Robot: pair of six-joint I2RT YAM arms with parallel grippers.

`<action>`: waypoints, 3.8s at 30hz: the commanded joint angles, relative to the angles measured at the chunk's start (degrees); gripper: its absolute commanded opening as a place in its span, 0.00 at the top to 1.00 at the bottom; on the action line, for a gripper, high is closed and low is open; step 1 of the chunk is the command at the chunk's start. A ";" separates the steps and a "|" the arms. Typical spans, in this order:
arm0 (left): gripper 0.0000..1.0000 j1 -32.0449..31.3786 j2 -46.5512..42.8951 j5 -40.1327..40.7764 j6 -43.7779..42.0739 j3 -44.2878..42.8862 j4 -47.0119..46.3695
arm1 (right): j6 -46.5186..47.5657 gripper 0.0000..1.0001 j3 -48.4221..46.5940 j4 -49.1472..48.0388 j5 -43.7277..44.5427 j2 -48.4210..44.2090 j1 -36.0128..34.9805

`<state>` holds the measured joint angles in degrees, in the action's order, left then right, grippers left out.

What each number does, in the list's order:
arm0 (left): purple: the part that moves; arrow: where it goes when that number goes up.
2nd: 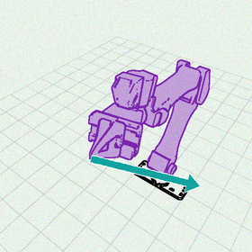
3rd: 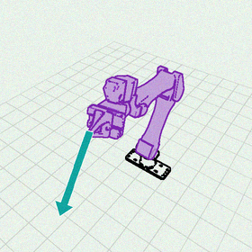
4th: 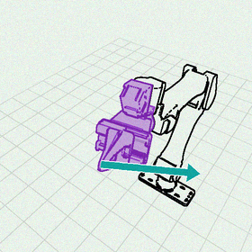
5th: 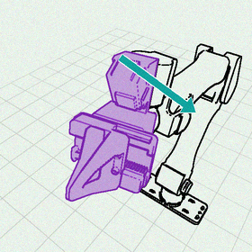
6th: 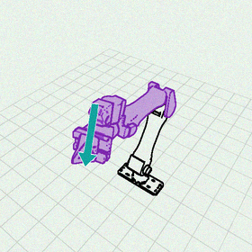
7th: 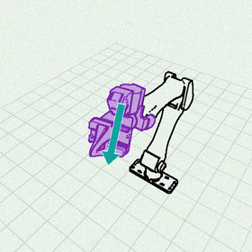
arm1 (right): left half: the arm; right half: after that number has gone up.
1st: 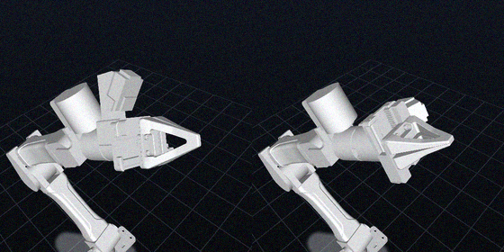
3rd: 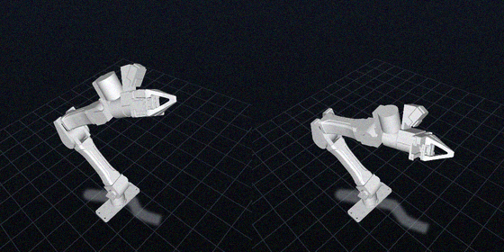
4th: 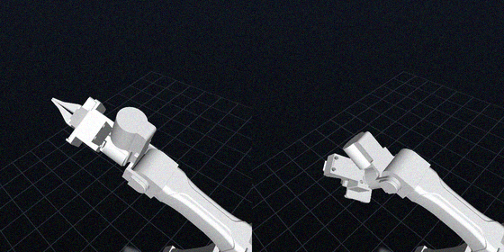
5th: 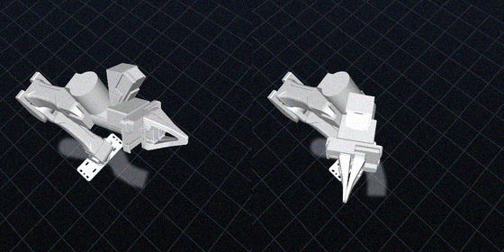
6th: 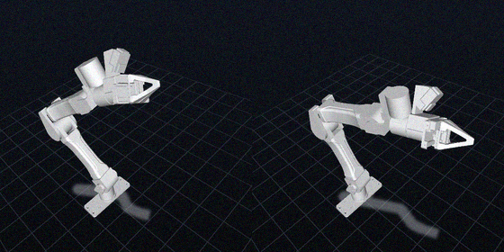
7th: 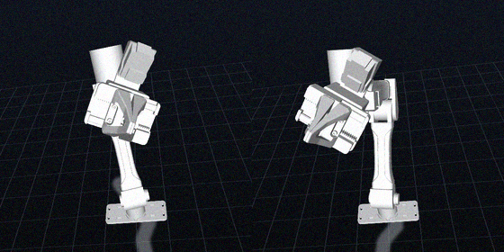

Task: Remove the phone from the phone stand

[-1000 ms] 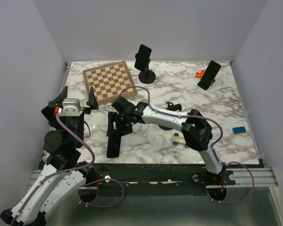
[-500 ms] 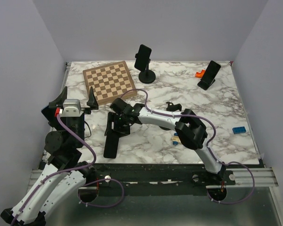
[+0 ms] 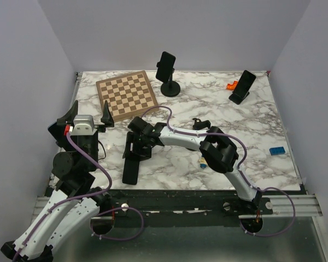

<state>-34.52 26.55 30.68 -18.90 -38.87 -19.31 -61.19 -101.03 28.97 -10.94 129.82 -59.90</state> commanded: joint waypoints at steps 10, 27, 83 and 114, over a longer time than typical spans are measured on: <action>0.02 -0.02 -0.16 2.02 -0.62 0.46 -1.70 | -1.37 0.18 1.89 -0.87 6.01 3.07 -0.29; 0.03 0.00 -0.70 2.83 -1.06 0.89 -2.22 | 13.25 0.00 3.00 -0.29 10.02 -6.64 -0.61; 0.02 -4.41 0.44 2.31 -0.02 0.46 -0.82 | 47.78 0.01 38.98 -0.81 29.73 -56.17 19.32; 0.02 -6.51 0.54 1.93 0.64 0.02 0.06 | 25.94 0.66 32.68 5.48 57.95 -54.50 52.13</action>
<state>-40.21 27.59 32.18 -18.57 -38.44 -20.05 -33.63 -64.77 36.60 44.97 74.67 -13.15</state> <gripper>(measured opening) 0.979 0.795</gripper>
